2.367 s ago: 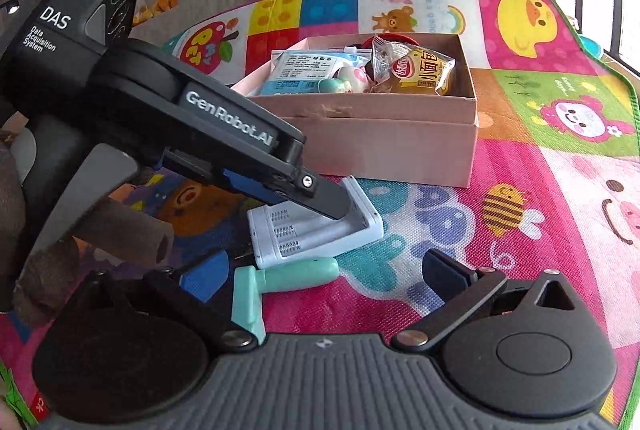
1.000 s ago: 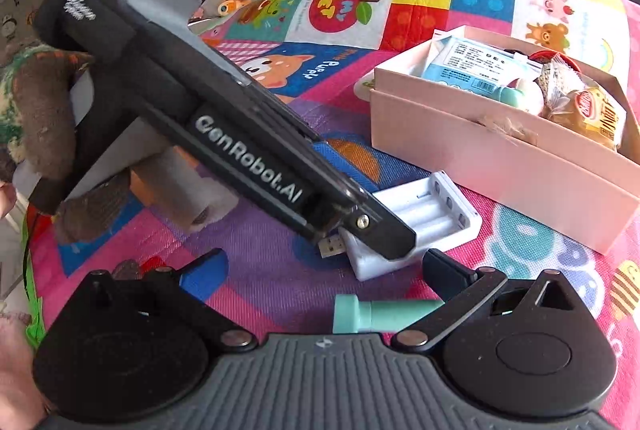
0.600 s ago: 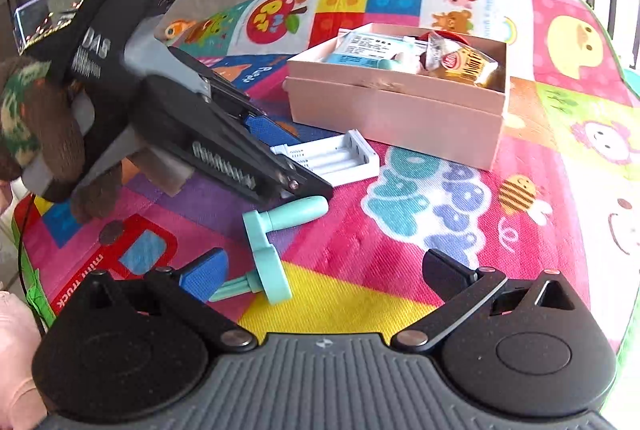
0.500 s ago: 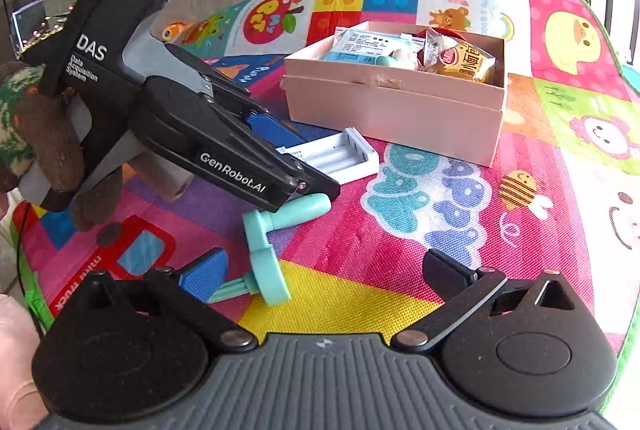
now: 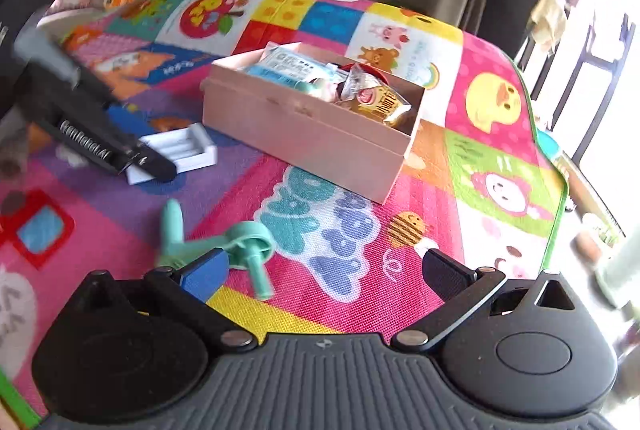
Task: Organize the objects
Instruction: 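Hold the charger with the left gripper while the right grasps the mint-green crank toy, then drop the charger into the box with the left gripper while the right drops the crank in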
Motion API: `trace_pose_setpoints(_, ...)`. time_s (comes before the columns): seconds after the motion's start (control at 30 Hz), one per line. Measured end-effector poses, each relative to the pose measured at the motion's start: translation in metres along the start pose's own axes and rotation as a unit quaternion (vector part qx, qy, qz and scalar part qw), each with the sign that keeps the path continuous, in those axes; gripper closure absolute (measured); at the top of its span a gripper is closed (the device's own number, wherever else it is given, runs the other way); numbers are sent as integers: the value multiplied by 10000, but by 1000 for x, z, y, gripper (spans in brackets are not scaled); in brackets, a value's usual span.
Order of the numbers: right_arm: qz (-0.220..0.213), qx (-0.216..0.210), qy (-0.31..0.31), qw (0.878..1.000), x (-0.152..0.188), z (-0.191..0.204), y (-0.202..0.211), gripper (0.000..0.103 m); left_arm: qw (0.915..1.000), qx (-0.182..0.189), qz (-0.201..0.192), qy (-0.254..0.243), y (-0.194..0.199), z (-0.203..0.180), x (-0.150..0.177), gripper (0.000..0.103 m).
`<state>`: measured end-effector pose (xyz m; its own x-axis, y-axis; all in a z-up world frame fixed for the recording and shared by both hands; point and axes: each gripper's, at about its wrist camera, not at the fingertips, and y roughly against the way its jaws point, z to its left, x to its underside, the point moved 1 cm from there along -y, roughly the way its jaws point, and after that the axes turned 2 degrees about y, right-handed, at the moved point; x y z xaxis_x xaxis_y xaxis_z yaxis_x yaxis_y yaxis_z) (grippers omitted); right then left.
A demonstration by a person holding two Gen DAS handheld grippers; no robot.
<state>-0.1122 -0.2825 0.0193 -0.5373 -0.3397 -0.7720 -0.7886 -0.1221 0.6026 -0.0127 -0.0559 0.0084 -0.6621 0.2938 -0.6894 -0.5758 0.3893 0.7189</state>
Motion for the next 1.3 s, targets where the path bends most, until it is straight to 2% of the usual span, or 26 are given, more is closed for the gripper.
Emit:
trace_pose_setpoints(0.07,-3,-550,-415,9976,-3,-5,3,0,9999,5,-92,96,4,2,5,49)
trace_pose_setpoints(0.13,-3,-941,-370,9949,-4,6,4,0,9999,-45,-131,-15,5,0,7,49)
trace_pose_setpoints(0.17,10,-1009,-231,9946,-5,13,3,0,9998,-82,-135,-105,5,-3,8,49)
trace_pose_setpoints(0.27,78,-951,194,9952,-8,29,-6,6,9996,-133,-156,-187,5,-5,9,49)
trace_pose_setpoints(0.4,352,-1073,43,9936,-7,27,-26,13,9997,-139,-176,-122,5,-4,9,49)
trace_pose_setpoints(0.47,418,-1205,-229,9916,-11,20,-30,30,9994,-208,-194,-204,4,-7,10,49)
trace_pose_setpoints(0.63,320,-1096,-534,9920,-18,12,-23,31,9993,-202,-243,-205,7,-5,11,50)
trace_pose_setpoints(0.73,74,-1030,-514,9933,-24,7,-6,31,9993,37,-359,92,17,5,3,51)
trace_pose_setpoints(0.9,-366,-857,-744,9929,-37,-14,15,31,9940,164,-1039,300,41,9,-45,51)
trace_pose_setpoints(1.03,-447,-768,-1029,9907,-40,-27,14,31,9891,269,-1445,-52,31,0,-109,51)
trace_pose_setpoints(1.17,-454,-771,-1192,9888,-39,-33,11,31,9897,998,-957,-364,-20,4,-168,50)
trace_pose_setpoints(1.2,-456,-778,-1219,9884,-37,-34,10,31,9901,995,-883,-453,-34,5,-177,50)
trace_pose_setpoints(1.23,-444,-774,-1250,9881,-35,-35,9,31,9910,787,-968,-493,-46,4,-182,50)
trace_pose_setpoints(1.3,-397,-739,-1326,9876,-33,-38,6,31,9889,320,-1379,-451,-59,8,-185,54)
